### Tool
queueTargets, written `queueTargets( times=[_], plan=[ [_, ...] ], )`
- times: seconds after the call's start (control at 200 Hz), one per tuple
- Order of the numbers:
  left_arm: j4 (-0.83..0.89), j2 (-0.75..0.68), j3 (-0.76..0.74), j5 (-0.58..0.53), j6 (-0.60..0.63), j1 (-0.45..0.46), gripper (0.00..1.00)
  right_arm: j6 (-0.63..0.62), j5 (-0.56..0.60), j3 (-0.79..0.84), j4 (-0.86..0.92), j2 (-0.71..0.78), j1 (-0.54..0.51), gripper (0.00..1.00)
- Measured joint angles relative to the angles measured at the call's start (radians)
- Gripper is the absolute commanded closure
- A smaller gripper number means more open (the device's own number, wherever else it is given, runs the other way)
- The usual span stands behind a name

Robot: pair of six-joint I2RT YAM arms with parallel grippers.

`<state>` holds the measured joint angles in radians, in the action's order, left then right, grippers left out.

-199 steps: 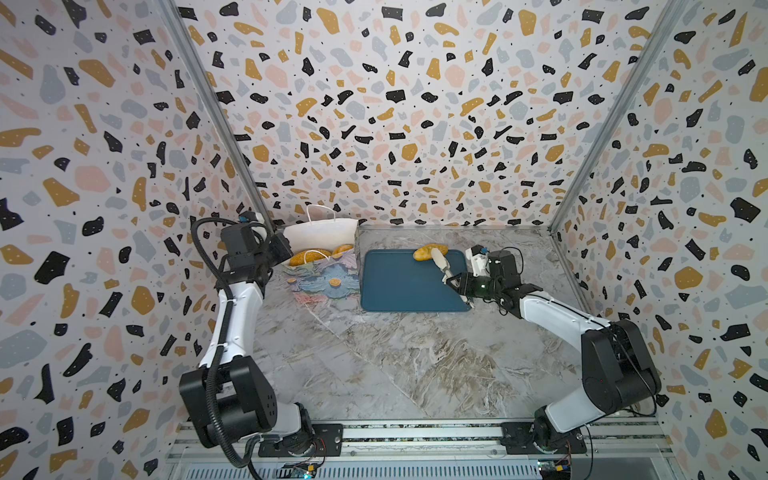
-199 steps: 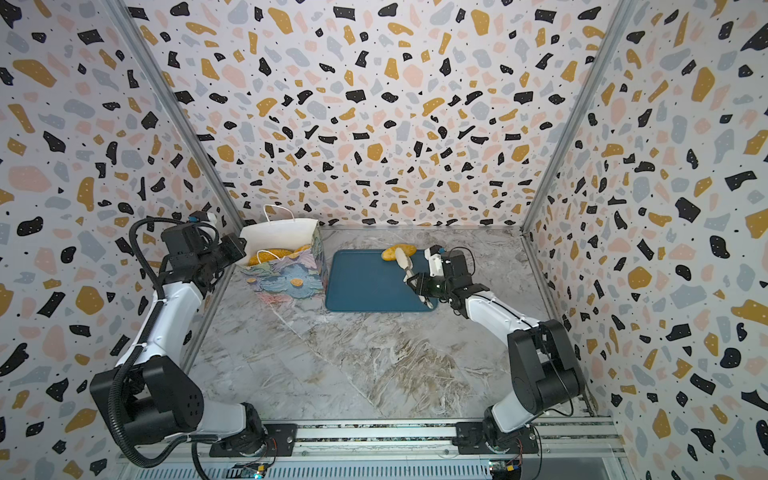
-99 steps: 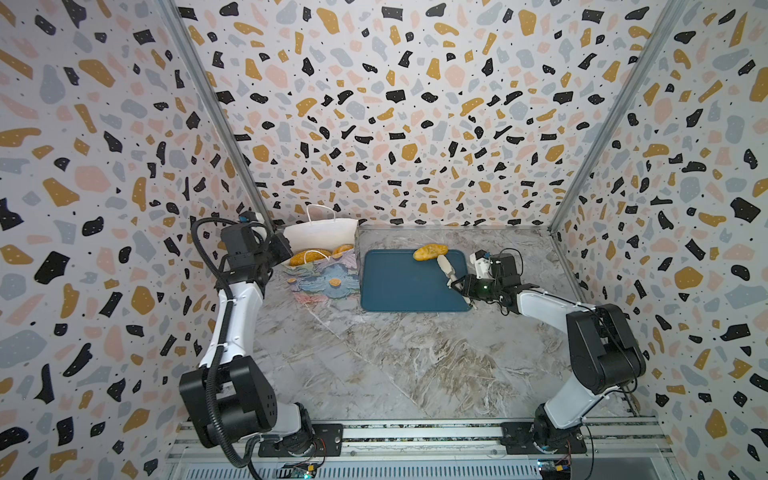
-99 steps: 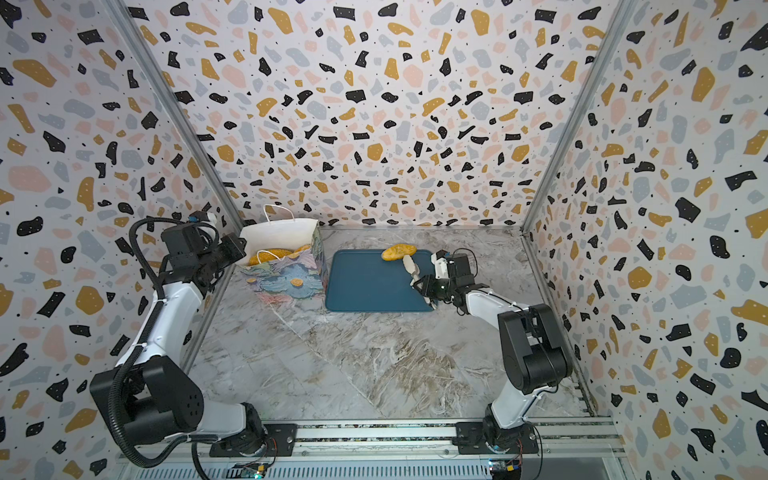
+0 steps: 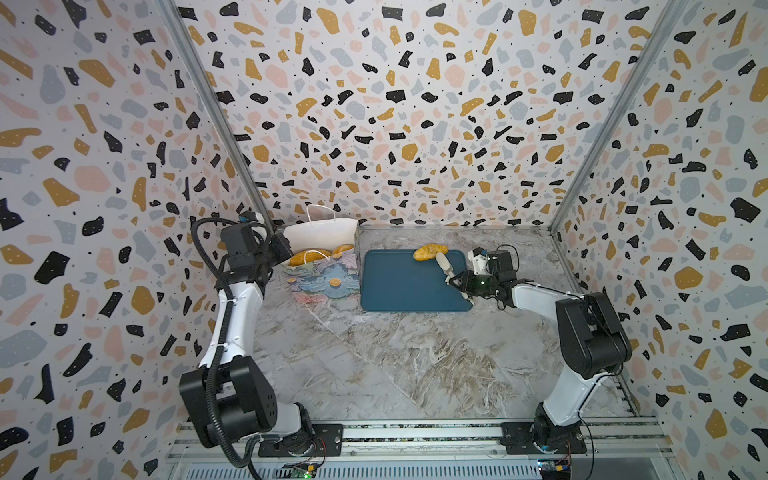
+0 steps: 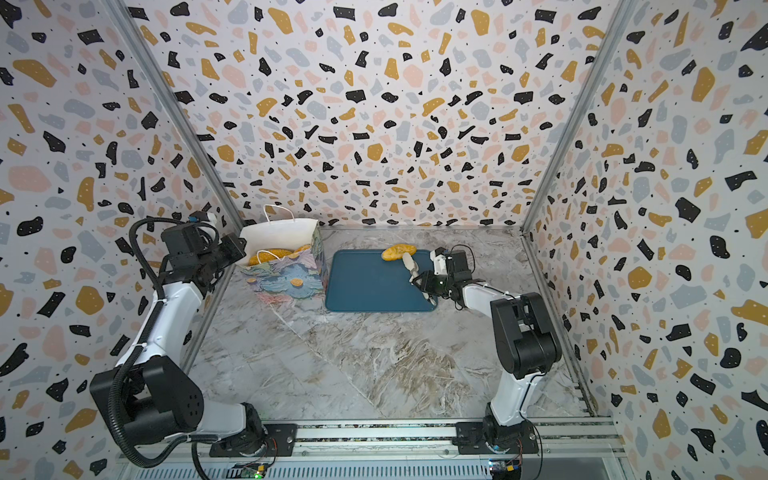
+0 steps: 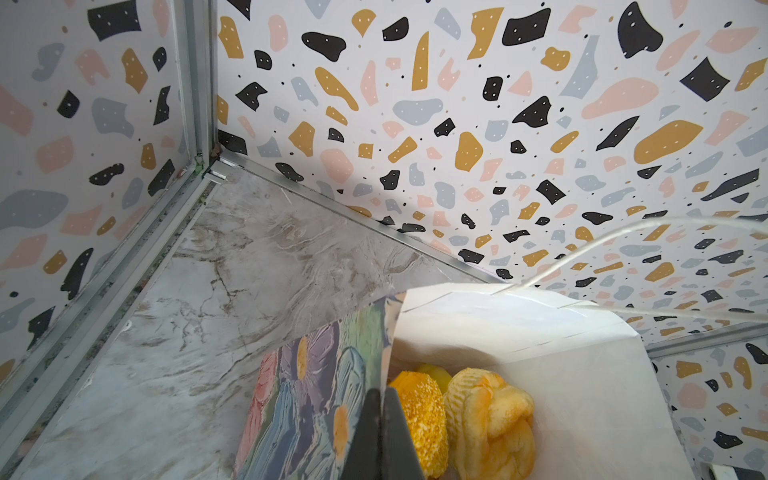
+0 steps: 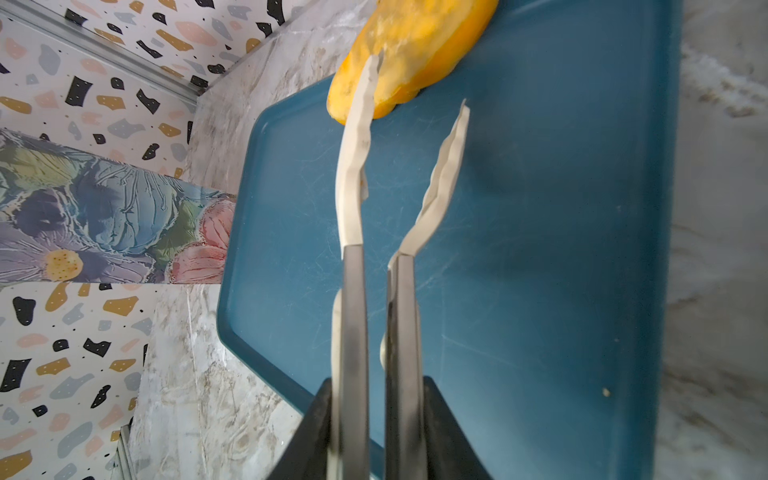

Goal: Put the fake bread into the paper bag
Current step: 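Lower the open tongs with the right gripper around the flat yellow bread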

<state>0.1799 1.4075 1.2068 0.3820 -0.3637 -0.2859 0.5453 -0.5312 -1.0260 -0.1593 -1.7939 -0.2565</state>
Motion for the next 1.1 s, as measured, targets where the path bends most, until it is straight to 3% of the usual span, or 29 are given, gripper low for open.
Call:
queueTargets(
  times=[1.101],
  plan=[
    [0.003, 0.000, 0.000, -0.006, 0.001, 0.000, 1.00, 0.049, -0.046, -0.179, -0.013, -0.160, 0.032, 0.66]
  ],
)
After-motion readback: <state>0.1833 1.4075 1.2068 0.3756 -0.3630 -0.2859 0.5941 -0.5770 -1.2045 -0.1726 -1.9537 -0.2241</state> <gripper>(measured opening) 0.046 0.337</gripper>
